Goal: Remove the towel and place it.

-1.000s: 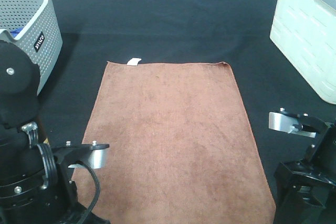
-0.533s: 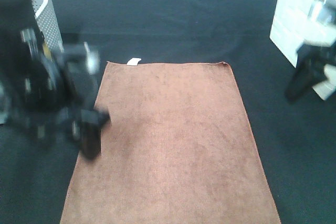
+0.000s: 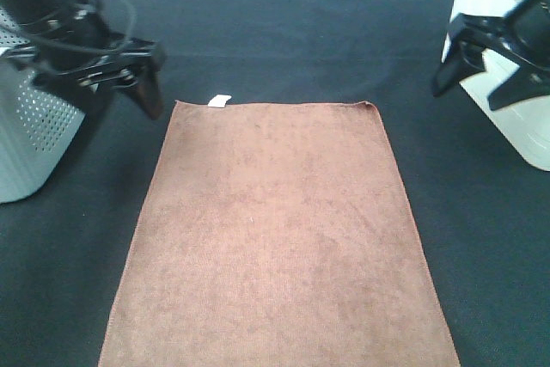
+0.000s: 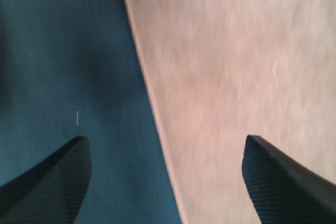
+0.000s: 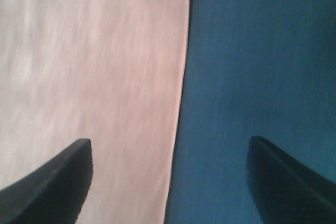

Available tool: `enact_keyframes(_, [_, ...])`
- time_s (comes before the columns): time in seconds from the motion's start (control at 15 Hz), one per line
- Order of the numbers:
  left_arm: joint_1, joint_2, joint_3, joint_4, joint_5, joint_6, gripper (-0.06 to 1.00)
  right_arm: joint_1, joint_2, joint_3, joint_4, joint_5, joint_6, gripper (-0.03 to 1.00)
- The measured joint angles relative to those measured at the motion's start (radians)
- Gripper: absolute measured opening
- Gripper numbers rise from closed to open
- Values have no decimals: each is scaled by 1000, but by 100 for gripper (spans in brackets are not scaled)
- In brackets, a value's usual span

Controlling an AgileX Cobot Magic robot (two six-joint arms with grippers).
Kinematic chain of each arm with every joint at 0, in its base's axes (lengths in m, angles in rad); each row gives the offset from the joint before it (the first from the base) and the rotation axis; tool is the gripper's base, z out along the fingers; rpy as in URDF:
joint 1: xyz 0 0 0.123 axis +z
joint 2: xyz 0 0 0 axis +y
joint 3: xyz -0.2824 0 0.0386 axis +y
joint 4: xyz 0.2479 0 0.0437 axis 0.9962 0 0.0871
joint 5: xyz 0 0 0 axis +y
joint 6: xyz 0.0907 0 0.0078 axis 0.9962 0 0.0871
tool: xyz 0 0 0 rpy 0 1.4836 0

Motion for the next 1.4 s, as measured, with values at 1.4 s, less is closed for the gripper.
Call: enact_keyframes(1.4, [113,749,-847,-182,176,116,73,130,680,-621,-38,-73,-43,77])
